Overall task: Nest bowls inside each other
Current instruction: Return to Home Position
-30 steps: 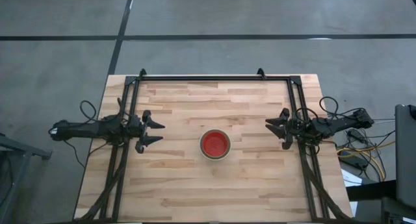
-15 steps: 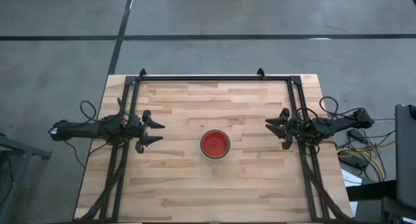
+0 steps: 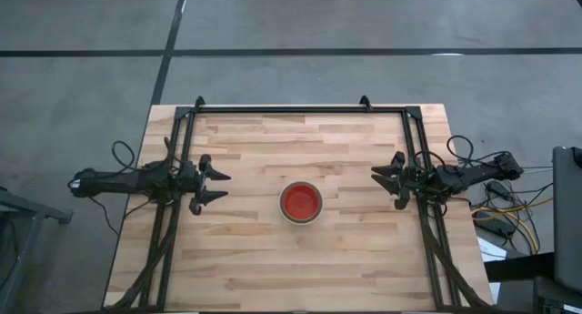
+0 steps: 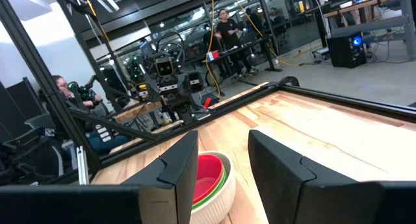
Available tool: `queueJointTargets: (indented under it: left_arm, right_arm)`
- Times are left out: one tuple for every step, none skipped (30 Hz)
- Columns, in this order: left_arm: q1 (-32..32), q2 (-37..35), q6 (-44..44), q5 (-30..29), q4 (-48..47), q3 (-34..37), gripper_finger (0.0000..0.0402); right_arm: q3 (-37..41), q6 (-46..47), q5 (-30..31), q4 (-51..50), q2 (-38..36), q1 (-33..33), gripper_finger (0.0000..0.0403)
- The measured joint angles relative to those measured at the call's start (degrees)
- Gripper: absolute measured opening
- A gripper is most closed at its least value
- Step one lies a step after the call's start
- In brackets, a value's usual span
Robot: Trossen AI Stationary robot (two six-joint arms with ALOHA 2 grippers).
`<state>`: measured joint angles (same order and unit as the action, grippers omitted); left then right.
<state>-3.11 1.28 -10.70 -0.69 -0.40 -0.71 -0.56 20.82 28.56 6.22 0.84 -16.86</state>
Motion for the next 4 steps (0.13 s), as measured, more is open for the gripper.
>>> queueJointTargets:
  left_arm:
    - [0.0,0.0,0.0,0.0,0.0,0.0,0.0245]
    - [0.0,-0.02,0.0,0.0,0.02,0.0,0.0245]
    - [0.0,-0.02,0.0,0.0,0.0,0.0,0.0245]
    - [0.0,-0.01,0.0,0.0,0.02,0.0,0.0245]
  right_arm:
    - [0.0,0.0,0.0,-0.02,0.0,0.0,0.0132]
    - [0.0,0.0,0.01,-0.01,0.0,-0.01,0.0132]
    - [0.0,0.0,0.0,-0.02,0.0,0.0,0.0132]
    - [0.0,0.0,0.0,-0.01,0.0,-0.01,0.0132]
